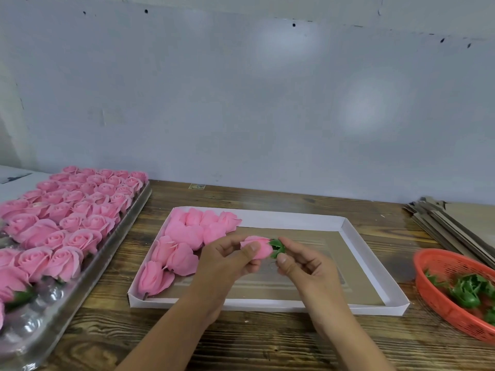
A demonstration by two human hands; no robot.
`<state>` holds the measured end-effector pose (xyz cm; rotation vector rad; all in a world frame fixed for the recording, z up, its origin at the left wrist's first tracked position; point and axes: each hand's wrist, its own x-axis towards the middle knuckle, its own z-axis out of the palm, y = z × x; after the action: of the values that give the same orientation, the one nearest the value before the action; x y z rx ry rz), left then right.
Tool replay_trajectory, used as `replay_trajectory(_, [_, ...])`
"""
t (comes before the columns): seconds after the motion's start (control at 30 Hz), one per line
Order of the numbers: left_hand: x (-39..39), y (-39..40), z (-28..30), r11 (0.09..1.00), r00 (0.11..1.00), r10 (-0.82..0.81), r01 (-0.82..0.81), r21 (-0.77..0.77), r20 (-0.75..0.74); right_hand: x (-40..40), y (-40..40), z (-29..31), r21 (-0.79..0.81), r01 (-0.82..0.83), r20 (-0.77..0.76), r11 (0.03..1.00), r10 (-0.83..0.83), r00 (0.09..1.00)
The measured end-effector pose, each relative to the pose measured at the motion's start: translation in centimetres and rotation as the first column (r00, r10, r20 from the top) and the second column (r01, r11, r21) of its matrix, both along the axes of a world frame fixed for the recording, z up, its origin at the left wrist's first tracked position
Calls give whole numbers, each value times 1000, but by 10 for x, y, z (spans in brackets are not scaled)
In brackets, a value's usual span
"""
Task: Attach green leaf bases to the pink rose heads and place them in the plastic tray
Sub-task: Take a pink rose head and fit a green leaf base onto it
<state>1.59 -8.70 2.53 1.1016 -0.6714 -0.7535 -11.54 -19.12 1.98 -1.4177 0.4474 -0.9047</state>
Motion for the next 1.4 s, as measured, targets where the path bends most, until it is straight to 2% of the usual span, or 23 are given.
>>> replay_trajectory(0.27, [0,-1,-1,999,999,25,-27,40,38,2,-2,-2,60,8,1,998,-8,1000])
replay_trajectory(0.5, [-2,1,1,999,999,28,-29,23,36,1,-5,-3,210,-60,33,976,55,998])
replay_trajectory(1.0, [-3,1,3,996,996,59,-63,63,66,1,-3,-2,173,-29,38,984,23,999])
replay_trajectory(1.4, [-4,1,2,998,995,48,-50,31,85,1,0,-3,80,-42,-61,996,47,997])
